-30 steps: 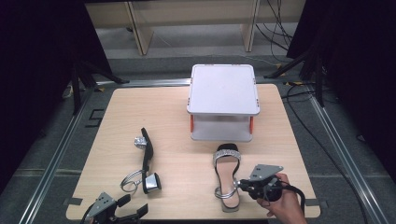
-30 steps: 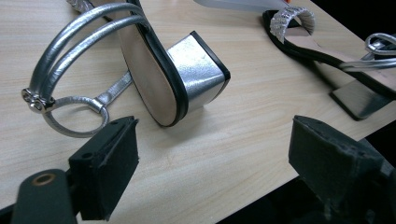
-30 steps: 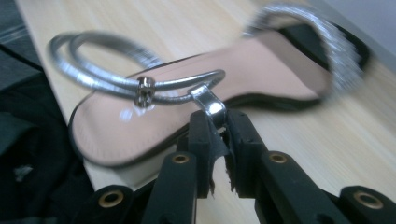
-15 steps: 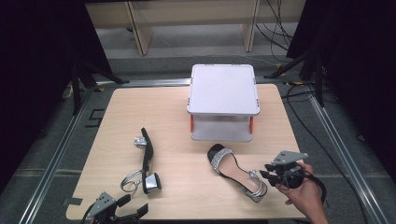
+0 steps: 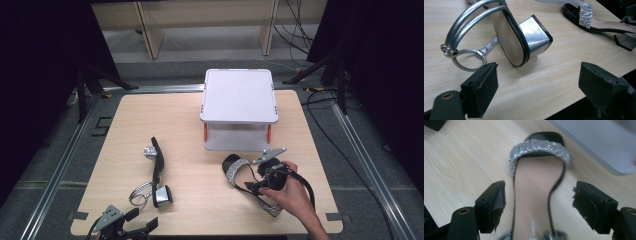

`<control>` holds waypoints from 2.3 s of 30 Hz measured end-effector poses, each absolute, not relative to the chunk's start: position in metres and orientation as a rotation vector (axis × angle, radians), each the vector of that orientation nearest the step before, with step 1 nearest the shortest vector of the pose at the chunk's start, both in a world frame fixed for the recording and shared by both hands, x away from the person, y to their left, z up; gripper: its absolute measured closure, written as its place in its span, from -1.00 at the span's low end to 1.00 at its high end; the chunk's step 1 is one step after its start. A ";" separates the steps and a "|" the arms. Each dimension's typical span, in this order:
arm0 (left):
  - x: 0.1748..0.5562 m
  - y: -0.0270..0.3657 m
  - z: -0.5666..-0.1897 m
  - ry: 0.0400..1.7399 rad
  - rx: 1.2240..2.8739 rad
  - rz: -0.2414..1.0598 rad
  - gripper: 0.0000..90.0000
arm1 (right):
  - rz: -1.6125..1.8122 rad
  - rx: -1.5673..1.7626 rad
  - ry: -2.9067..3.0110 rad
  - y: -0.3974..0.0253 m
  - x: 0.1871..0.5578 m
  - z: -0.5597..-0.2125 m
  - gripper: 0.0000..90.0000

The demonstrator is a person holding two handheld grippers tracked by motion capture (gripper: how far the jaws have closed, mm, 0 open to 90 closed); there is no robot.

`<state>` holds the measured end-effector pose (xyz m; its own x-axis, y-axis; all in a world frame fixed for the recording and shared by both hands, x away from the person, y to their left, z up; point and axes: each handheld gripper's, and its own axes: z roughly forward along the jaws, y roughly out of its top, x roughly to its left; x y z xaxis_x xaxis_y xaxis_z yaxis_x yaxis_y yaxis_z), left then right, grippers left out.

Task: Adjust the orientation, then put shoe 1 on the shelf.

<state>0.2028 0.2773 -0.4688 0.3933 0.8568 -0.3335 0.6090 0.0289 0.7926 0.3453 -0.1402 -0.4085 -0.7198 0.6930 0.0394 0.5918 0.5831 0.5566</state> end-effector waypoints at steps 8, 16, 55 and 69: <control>0.202 0.277 -0.470 1.294 1.673 0.315 -0.66 | 0.657 1.031 2.671 -0.130 0.346 -0.435 -0.43; 0.201 0.276 -0.470 1.298 1.689 0.319 -0.66 | 0.612 1.059 2.674 -0.132 0.346 -0.442 -0.45; 0.201 0.274 -0.470 1.290 1.716 0.314 -0.65 | 0.486 0.993 2.838 -0.133 0.358 -0.456 -0.11; 0.202 0.276 -0.471 1.279 1.698 0.308 -0.64 | 0.398 0.992 2.838 -0.126 0.362 -0.453 -0.06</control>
<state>0.2017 0.2757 -0.4708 0.4202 0.8478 -0.3236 0.6073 0.0022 0.7944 0.3621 -0.1260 -0.4528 -0.7807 0.6247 -0.0159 0.5962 0.7522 0.2807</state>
